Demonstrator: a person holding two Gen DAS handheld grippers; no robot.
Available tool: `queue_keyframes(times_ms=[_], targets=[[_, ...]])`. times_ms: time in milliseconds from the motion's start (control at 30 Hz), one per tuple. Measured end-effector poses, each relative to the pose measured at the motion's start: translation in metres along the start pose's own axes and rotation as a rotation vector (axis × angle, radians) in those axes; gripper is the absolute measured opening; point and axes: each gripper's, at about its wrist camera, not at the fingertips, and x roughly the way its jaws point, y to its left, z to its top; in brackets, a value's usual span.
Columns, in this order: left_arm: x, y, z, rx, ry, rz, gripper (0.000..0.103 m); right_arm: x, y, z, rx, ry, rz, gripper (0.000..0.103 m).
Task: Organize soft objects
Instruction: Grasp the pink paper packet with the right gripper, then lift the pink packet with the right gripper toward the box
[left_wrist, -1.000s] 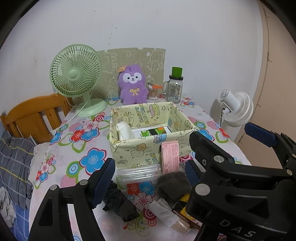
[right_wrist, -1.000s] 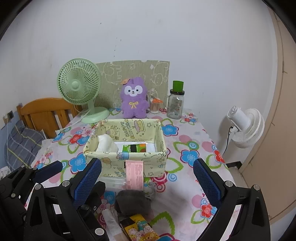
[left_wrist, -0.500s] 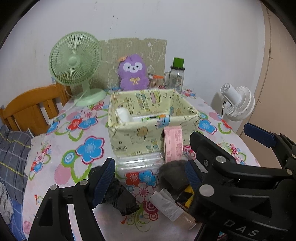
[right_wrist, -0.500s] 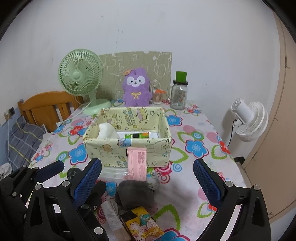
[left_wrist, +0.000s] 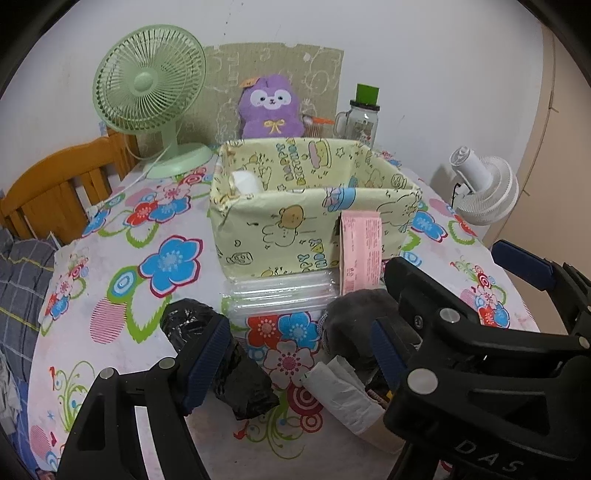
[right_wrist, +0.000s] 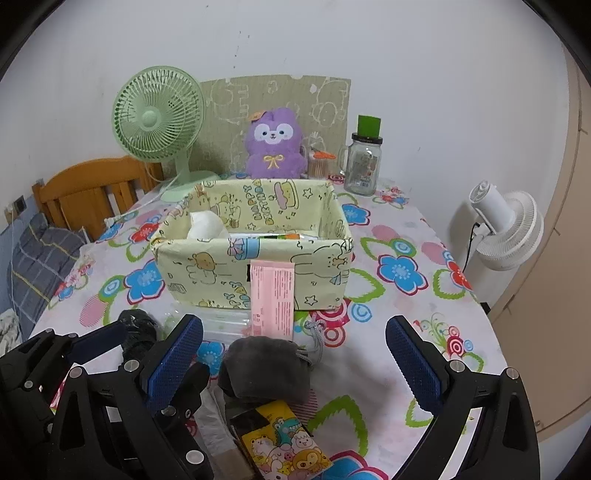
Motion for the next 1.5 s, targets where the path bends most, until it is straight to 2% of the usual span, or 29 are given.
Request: queue_keyframes(times_ms=[500,800,1133,1300,1367,1500], targets=[[0.037,0.005,0.006,0.000,0.071,0.009,0.080,0.039,0.000,0.001,-0.003,0.060,0.001,0.101],[0.058,0.011,0.012,0.000,0.100,0.022,0.084,0.063,0.005,0.007,-0.007,0.089,0.011,0.100],[0.072,0.012,0.014,-0.009,0.129,0.026,0.086,0.082,0.007,0.009,0.000,0.127,0.028,0.084],[0.075,0.009,0.014,-0.001,0.133,0.037,0.088,0.092,0.006,0.008,0.019,0.157,0.052,0.069],[0.076,0.008,0.014,0.002,0.135,0.040,0.088,0.095,0.005,0.007,0.025,0.168,0.060,0.059],[0.077,0.007,0.015,0.003,0.138,0.044,0.089,0.099,0.003,0.005,0.035,0.182,0.078,0.049]])
